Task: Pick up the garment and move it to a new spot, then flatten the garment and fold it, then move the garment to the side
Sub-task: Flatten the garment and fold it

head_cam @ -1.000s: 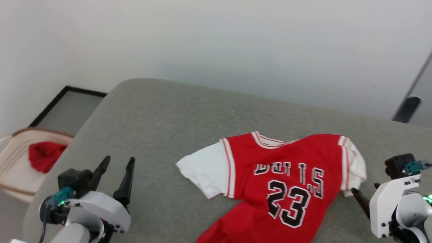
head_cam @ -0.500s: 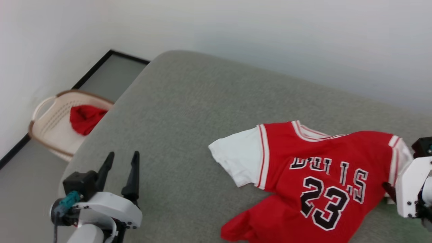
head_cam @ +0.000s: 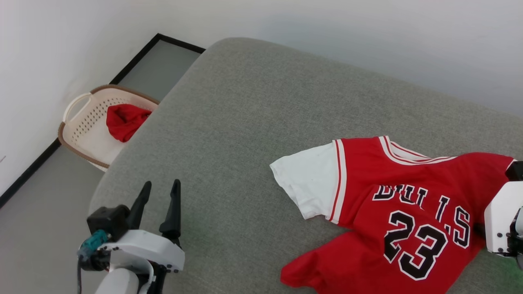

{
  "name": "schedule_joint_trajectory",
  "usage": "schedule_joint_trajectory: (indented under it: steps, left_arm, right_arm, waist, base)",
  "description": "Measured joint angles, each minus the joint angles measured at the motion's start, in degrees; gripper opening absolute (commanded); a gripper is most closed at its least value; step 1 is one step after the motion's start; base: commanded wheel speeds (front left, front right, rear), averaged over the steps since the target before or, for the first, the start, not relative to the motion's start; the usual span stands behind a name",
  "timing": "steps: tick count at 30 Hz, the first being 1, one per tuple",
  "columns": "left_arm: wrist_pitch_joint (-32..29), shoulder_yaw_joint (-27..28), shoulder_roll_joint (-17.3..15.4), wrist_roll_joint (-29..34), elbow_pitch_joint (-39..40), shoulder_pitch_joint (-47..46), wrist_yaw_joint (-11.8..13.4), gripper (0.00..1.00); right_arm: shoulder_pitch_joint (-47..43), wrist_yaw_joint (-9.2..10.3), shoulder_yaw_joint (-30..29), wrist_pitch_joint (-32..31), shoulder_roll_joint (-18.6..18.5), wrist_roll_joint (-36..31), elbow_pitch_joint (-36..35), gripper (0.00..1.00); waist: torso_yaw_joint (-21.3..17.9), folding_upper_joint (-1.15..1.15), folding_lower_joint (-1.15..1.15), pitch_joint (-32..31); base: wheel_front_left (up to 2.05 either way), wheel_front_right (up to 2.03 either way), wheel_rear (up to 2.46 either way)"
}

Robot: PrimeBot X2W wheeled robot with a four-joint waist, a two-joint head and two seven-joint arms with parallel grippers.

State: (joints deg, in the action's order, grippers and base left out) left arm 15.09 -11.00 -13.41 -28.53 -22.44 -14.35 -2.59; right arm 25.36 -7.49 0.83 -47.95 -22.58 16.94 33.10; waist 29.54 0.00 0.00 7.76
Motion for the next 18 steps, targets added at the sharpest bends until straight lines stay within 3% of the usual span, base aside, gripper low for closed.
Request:
schedule_joint_trajectory:
  steps: [1, 9, 18]
  left_arm:
    - [0.0, 0.3, 0.3, 0.2, -0.2, -0.1, -0.3, 1.00]
    - [0.0, 3.5, 0.8, 1.5, -1.2, -0.2, -1.5, 1.00]
    - [0.0, 5.4, 0.9, 2.4, -1.7, 0.6, -2.2, 1.00]
  right_arm:
    - [0.2, -0.01, -0.2, 0.1, 0.1, 0.0, 0.6, 0.00]
    - [1.2, 0.01, 2.4, -1.0, -1.0, 2.2, 0.9, 0.00]
    - [-5.1, -0.04, 4.9, -6.1, -6.3, 10.3, -7.2, 0.00]
  waist:
    - [-0.1, 0.00, 0.00, 0.0]
    - [-2.1, 0.00, 0.00, -0.6]
    - [-5.9, 0.00, 0.00, -2.0]
  base:
    - [0.00, 0.00, 0.00]
    - [0.00, 0.00, 0.00]
    - [0.00, 0.00, 0.00]
